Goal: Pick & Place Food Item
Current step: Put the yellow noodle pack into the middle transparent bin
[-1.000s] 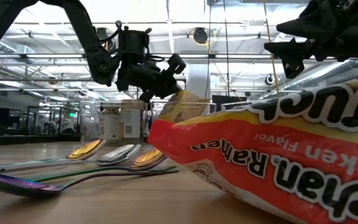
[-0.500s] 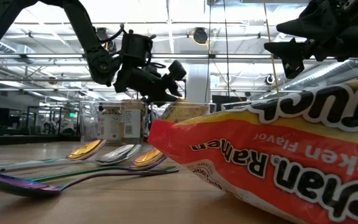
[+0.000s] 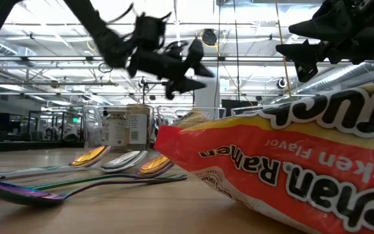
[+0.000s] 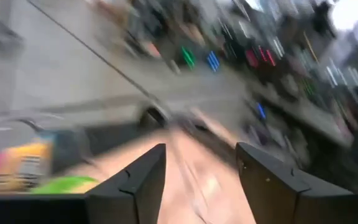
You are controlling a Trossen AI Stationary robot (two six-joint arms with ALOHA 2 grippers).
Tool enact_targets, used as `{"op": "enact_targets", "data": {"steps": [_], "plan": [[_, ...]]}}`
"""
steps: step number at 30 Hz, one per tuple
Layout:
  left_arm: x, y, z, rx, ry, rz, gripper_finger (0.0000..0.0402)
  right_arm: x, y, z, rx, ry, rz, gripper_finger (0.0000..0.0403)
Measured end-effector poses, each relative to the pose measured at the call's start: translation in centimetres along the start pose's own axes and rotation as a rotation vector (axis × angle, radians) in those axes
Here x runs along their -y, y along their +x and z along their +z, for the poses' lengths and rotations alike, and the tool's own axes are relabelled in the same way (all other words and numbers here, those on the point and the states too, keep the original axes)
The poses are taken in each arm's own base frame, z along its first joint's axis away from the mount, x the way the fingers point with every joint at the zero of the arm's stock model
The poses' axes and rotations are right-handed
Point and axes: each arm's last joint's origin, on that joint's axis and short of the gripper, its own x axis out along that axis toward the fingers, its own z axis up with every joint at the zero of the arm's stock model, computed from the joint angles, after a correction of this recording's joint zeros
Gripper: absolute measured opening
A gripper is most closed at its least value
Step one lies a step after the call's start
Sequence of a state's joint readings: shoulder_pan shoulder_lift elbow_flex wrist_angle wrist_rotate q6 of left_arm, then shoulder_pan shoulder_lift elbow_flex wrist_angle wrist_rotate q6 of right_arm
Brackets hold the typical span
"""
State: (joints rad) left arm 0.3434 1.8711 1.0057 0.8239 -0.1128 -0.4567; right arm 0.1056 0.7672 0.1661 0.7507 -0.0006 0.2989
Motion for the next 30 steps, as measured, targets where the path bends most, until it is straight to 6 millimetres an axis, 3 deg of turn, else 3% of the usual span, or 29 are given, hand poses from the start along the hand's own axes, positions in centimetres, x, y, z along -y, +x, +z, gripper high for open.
{"op": "enact_targets", "data": {"steps": [3,7,13,16,21,30], "plan": [[1.3,0.9,1.7,-0.243,0.095,-0.025,0.0212,0.0,0.0,0.0,0.000,0.000,0.000,0.0196],[2.6,1.5,3.7,-0.503,0.276,0.130,0.0214,0.0,0.0,0.0,0.000,0.000,0.000,0.0196],[2.5,1.4,4.7,-0.573,0.345,0.309,0.0214,0.0,0.0,0.0,0.003,0.002,0.001,0.0196],[2.0,1.4,4.8,-0.604,0.301,0.281,0.0214,0.0,0.0,0.1,0.007,0.002,0.002,0.0196],[1.1,2.4,2.6,-0.655,0.303,0.291,0.0214,0.0,0.0,0.1,0.008,0.003,0.001,0.0196],[-0.1,3.5,0.4,-0.676,0.333,0.325,0.0214,0.0,0.0,0.1,0.006,0.003,0.000,0.0196]]}}
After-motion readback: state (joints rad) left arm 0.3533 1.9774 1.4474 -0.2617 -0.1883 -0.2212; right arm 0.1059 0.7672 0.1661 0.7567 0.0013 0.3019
